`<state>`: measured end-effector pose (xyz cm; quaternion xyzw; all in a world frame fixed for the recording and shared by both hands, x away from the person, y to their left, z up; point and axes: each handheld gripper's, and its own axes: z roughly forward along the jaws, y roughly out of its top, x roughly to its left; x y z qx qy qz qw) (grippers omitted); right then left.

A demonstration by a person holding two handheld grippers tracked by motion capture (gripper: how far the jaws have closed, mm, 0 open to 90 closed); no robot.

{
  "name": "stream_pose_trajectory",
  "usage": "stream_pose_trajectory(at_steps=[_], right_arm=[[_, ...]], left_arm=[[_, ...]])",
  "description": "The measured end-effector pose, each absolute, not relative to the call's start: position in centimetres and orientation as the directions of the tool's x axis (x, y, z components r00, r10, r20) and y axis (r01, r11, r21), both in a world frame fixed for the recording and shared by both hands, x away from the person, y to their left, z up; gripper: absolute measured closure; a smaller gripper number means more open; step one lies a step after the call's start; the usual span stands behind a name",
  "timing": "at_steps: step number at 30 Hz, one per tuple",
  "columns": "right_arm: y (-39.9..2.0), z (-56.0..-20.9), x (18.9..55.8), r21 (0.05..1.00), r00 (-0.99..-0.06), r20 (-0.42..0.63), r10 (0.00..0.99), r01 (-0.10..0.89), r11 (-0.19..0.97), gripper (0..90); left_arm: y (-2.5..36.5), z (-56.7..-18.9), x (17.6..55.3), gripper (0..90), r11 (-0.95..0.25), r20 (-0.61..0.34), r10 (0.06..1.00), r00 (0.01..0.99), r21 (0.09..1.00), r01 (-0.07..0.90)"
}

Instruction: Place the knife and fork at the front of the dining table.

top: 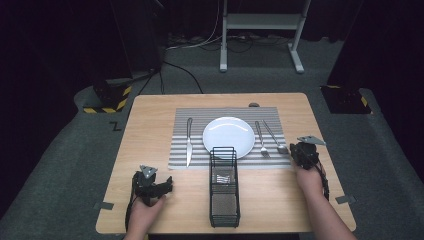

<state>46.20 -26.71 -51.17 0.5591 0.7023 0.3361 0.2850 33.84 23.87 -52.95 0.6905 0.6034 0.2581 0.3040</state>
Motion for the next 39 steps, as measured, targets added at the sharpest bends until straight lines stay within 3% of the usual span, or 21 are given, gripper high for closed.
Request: stream_pose_trajectory(at_steps=[16, 22, 32, 39], right_arm=[[-24.5, -52.2, 42.8, 0.788, -0.328, -0.026, 0.944, 0.575, 0.221, 87.1], [-23.7, -52.2, 41.3, 0.792, -0.370, -0.044, 0.928, 0.554, 0.259, 81.1], [-24.8, -52.3, 36.8, 0.766, -0.408, -0.069, 0.910, 0.562, 0.310, 55.4], [-27.2, -52.4, 34.9, 0.749, -0.391, -0.015, 0.920, 0.605, 0.269, 29.0]], left_arm=[[23.9, -53.0, 33.8, 12.1, -0.088, -0.009, 0.990, 0.138, 0.732, 0.676], [23.9, -53.0, 33.8, 12.1, -0.088, -0.009, 0.990, 0.139, 0.732, 0.676], [23.8, -53.0, 33.8, 12.6, -0.086, -0.011, 0.990, 0.138, 0.733, 0.675], [23.8, -52.9, 33.7, 13.6, -0.084, -0.011, 0.991, 0.136, 0.733, 0.675]])
